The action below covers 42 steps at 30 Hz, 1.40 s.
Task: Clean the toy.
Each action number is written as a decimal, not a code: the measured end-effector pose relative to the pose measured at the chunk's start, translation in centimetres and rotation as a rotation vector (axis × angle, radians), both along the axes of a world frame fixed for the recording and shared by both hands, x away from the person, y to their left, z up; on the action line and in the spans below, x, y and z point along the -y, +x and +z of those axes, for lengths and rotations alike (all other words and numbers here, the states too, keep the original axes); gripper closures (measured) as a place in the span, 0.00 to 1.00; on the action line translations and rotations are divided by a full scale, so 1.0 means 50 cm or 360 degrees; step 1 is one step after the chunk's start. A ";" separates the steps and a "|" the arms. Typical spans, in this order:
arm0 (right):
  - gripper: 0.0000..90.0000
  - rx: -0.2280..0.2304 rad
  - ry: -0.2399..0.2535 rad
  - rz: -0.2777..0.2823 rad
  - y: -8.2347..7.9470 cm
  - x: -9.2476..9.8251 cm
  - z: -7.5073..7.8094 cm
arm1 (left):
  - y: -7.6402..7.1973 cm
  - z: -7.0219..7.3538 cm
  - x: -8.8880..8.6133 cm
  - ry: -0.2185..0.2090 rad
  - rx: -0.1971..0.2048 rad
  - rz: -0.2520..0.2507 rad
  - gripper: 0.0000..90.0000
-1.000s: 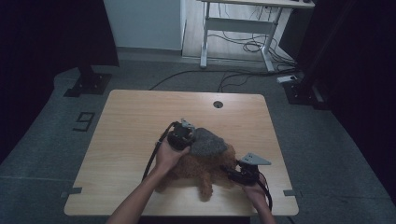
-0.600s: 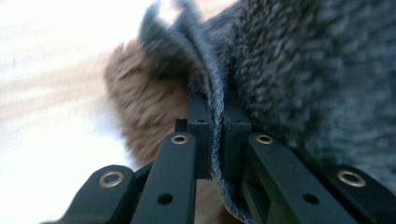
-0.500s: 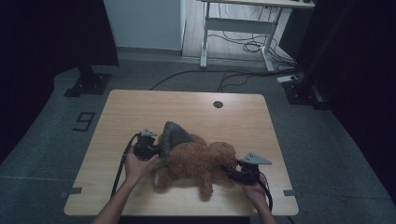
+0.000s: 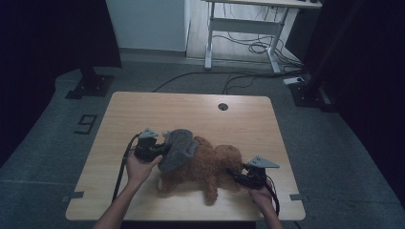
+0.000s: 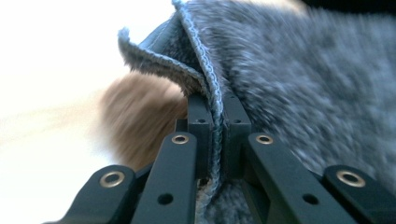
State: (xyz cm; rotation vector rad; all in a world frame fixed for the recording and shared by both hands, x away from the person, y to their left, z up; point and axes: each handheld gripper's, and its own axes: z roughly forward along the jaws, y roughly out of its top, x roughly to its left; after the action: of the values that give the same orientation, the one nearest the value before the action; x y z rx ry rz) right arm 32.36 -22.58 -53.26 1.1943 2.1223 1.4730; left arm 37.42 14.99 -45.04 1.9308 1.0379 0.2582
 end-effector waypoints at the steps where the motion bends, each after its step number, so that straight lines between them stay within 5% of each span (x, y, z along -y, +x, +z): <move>1: 0.52 0.0000 -0.0006 0.0001 -0.001 0.000 0.000 | -0.001 0.017 0.017 -0.0004 0.0032 -0.0028 0.94; 8: 0.52 0.0004 -0.0007 0.0004 -0.001 0.000 0.000 | 0.001 0.086 0.190 -0.0024 0.0110 -0.0273 0.94; 15: 0.52 0.0015 -0.0005 0.0004 -0.002 0.000 -0.001 | 0.026 0.056 0.363 0.0024 0.0018 -0.0443 0.94; 16: 0.52 0.0014 -0.0002 0.0004 -0.002 0.000 -0.001 | 0.030 0.050 0.376 0.0049 0.0011 -0.0449 0.94; 19: 0.52 0.0010 -0.0003 0.0003 -0.003 0.000 -0.001 | 0.051 0.011 0.417 0.0296 -0.0042 -0.0391 0.94; 22: 0.52 -0.0008 -0.0001 -0.0009 -0.001 0.001 -0.004 | 0.066 -0.007 0.411 0.0257 -0.0110 -0.0377 0.94; 27: 0.52 0.0002 -0.0016 -0.0009 -0.003 -0.003 -0.002 | 0.068 0.003 0.378 0.0406 -0.0076 -0.0306 0.94; 31: 0.52 0.0008 -0.0018 -0.0006 -0.004 -0.004 -0.002 | 0.078 -0.007 0.314 0.0453 -0.0176 -0.0237 0.94; 37: 0.52 0.0024 -0.0031 -0.0007 -0.005 -0.007 0.000 | 0.074 0.012 0.241 0.0499 -0.0171 -0.0193 0.93; 42: 0.52 0.0021 -0.0026 -0.0006 -0.005 -0.006 -0.001 | 0.089 0.007 0.166 0.0468 -0.0222 -0.0090 0.94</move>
State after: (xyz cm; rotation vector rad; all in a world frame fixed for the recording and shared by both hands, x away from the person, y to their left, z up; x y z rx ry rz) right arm 32.13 -22.29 -53.30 1.1790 2.1182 1.4556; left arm 41.88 6.72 -44.71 2.2668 1.0812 0.2585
